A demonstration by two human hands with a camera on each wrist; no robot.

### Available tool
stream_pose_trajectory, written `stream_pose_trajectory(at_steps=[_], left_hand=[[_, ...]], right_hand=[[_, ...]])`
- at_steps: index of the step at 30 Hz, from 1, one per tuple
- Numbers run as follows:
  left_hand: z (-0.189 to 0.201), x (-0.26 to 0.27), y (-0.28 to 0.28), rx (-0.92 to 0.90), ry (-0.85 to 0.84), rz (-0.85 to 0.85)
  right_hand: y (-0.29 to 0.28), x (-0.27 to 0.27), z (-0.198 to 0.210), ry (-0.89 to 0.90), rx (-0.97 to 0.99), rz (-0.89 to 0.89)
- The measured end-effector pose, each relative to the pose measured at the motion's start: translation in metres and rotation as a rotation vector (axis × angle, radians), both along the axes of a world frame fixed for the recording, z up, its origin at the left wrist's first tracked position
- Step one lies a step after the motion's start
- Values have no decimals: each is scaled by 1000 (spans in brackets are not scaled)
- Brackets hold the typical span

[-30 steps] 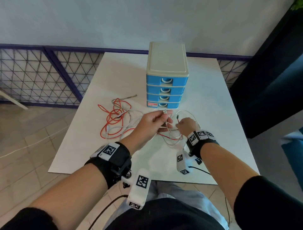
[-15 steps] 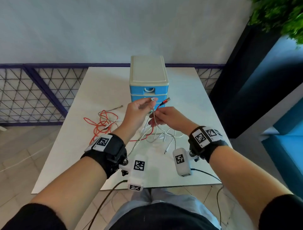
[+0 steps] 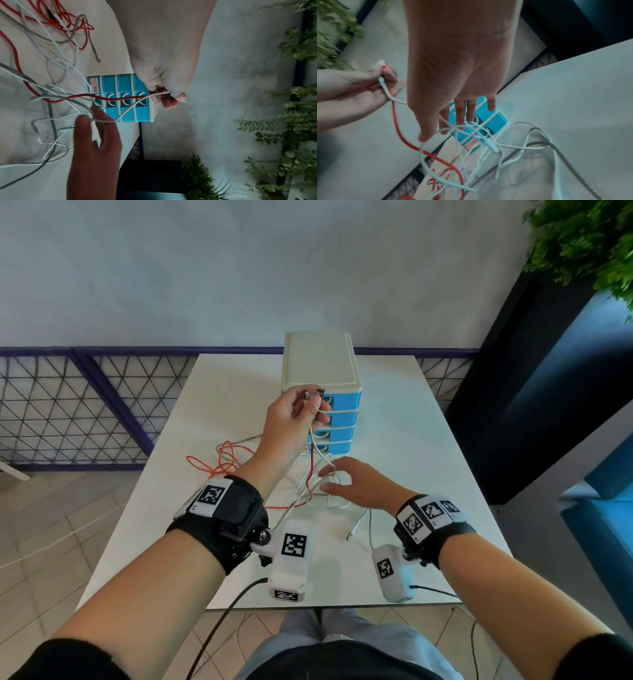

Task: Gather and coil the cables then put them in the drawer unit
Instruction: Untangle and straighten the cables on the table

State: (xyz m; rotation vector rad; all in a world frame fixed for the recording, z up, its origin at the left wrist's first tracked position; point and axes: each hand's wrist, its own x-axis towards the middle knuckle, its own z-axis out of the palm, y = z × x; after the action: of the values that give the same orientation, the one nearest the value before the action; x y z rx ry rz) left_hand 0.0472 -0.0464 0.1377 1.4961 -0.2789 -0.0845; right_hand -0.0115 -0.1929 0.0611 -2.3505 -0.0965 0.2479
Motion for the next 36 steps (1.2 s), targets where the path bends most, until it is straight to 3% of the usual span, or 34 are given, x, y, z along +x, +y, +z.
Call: stream_pose_trajectory(at_steps=[5,9,20,24,28,33,36], left_hand=[[2,1,6,12,11,-30],[1,1,7,-30,55,-54],[-5,-3,14,-45,106,-110],[-14,0,17,64,80,-119],[-17,-4,20,134,72,-135],[-19,-5,31,172,83,-119],[-19,-3,35,171,82,-108]], right_hand=[[-23,-6,-33,-2,-104,-31],[-24,-1,-49,37,-32,-149],[-12,16,-31,3,-139,-165],[-13,14,-8,-9,24,-155],[-18,20,20,-94,112,-256],[-27,22,43,78,446,-321],[-31,25,44,11,393,-385]])
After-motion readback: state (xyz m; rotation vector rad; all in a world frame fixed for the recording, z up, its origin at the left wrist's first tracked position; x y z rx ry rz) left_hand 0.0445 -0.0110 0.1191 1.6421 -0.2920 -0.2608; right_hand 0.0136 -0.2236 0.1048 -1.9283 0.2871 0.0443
